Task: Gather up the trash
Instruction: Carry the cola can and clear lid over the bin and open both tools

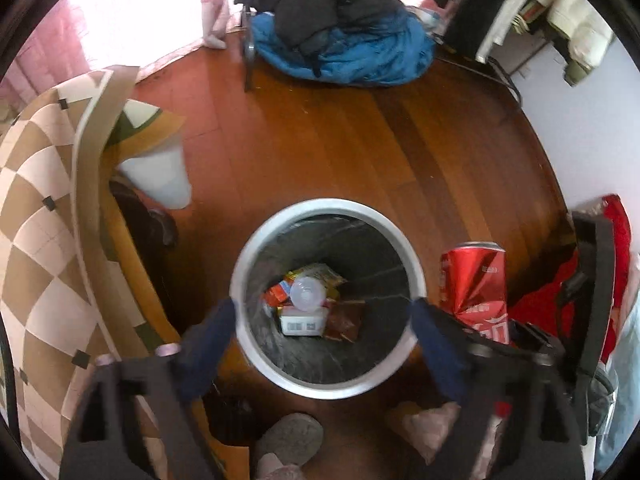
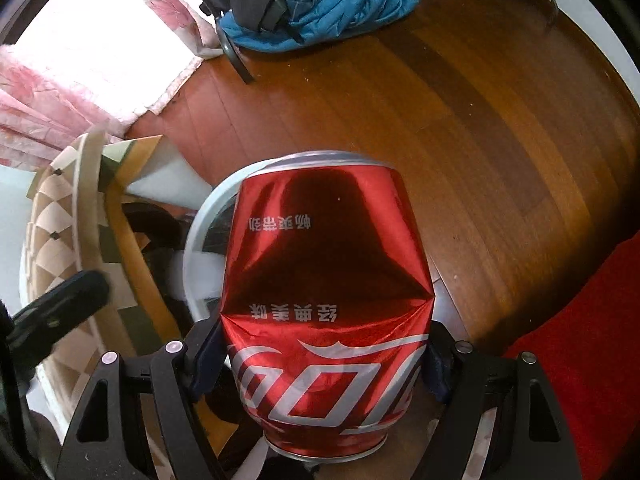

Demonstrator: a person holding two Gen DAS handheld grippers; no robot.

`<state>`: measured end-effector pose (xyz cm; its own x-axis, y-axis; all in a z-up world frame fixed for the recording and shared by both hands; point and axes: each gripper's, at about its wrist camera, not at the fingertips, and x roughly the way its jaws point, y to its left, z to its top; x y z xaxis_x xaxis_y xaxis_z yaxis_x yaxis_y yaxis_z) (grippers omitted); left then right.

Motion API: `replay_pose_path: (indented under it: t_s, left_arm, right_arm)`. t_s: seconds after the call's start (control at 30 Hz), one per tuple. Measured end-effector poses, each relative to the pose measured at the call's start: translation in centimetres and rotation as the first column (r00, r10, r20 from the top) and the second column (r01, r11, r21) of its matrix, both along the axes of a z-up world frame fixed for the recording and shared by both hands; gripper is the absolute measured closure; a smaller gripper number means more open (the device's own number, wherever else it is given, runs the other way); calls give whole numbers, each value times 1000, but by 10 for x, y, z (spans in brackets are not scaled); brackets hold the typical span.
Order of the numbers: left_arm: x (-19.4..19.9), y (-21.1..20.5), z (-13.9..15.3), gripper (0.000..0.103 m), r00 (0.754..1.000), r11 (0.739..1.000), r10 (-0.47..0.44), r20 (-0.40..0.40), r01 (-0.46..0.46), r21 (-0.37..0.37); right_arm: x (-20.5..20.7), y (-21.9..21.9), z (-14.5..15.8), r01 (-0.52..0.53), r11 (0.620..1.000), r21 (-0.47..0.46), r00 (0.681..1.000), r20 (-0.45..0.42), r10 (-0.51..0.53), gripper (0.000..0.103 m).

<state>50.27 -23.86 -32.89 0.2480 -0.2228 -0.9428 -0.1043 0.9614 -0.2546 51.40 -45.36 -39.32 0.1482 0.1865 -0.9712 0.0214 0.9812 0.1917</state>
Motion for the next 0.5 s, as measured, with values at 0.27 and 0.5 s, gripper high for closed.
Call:
replay_pose_path:
  t_s: [0.27,0.5]
  left_arm:
    - [-16,18,8,5,999,990,47,24,-49,134]
    - [-40,17,24,1,998,975,43,37,-49,215]
  right_arm:
    - [2,-2,2,20,1000,9,1000,13,-20,0]
    - [-21,0,22,20,996,-83,1000,16,-19,0]
